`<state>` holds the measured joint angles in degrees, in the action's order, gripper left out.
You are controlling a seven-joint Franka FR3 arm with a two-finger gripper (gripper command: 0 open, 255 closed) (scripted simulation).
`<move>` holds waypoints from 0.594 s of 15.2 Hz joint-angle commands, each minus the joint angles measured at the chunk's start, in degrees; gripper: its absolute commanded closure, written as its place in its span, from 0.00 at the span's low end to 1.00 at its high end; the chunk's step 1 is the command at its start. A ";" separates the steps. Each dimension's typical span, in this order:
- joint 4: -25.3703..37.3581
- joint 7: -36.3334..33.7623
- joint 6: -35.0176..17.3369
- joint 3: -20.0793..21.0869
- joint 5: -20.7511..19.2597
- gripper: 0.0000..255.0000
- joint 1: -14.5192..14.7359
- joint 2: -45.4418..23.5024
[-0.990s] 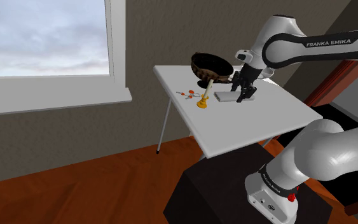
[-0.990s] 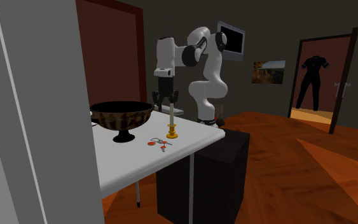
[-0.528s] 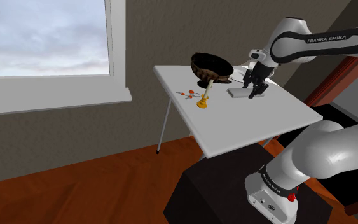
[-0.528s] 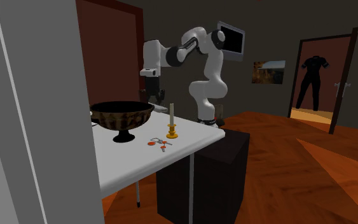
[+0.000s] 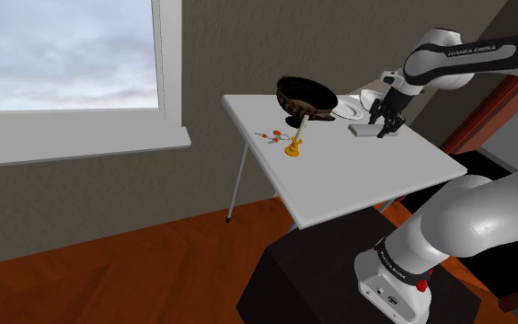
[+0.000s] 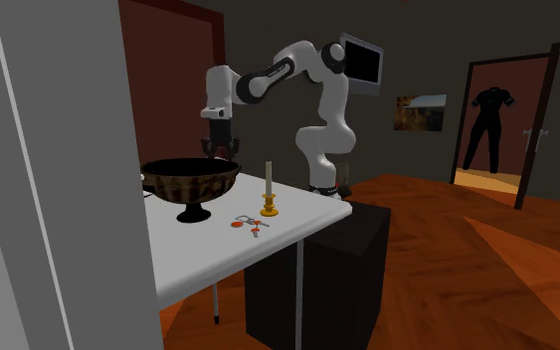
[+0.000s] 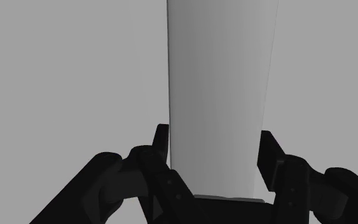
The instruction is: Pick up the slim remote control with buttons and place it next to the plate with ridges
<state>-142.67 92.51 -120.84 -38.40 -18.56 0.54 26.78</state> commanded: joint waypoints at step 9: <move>15.42 20.71 -1.49 -16.41 9.90 1.00 3.46 -17.10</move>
<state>-129.33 110.18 -122.72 -52.84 -10.40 3.73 11.70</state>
